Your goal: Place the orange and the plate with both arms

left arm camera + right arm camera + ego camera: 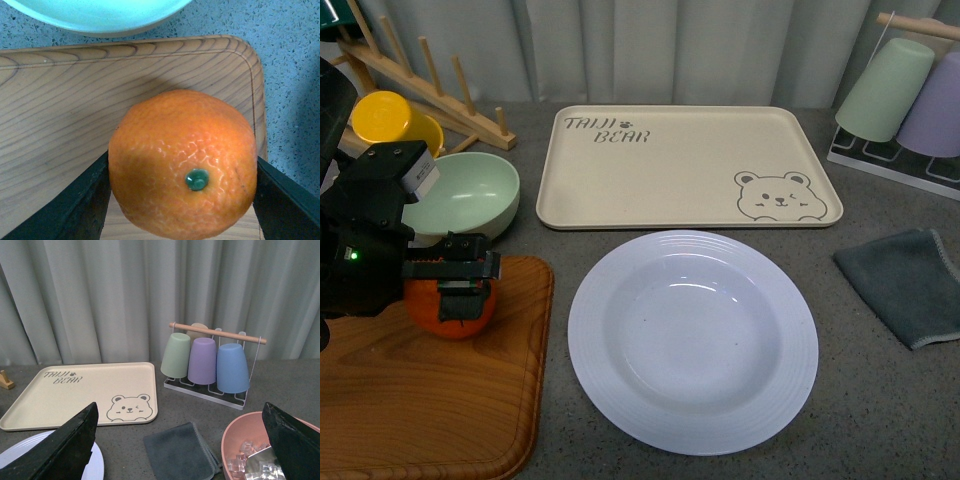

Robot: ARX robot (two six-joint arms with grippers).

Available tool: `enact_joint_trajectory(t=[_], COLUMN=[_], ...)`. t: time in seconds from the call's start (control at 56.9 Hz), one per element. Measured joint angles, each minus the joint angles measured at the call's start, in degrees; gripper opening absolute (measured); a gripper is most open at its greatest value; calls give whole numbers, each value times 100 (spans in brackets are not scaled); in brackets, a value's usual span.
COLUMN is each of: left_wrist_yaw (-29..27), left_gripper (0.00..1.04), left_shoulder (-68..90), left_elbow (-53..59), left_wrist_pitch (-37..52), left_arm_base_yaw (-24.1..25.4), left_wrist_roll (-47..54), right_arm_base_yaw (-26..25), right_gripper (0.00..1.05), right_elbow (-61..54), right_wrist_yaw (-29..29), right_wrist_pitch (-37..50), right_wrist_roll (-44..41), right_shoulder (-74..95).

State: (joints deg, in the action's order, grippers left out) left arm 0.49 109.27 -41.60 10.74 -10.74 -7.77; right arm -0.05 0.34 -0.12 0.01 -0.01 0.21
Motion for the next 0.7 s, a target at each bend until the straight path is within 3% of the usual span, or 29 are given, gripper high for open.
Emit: enact_joint_trajectory(t=[0.07, 0.228, 0.702], left_wrist_yaw=[-4, -144, -33], left_gripper=[69, 67, 66], left_shoulder=[0, -208, 48], left_elbow=[-2, 4, -946], left_wrist_pitch=[-2, -63, -271], left_arm_base_yaw=[0, -116, -1818], left_wrist_roll=[2, 11, -612], right_arm_base_yaw=[0, 0, 0], right_gripper=[96, 96, 96], right_elbow=[0, 0, 0], right_wrist_yaw=[0, 2, 0], right_wrist_pitch=[0, 0, 0], right_wrist_roll=[0, 0, 0], right_shoulder=[0, 0, 0])
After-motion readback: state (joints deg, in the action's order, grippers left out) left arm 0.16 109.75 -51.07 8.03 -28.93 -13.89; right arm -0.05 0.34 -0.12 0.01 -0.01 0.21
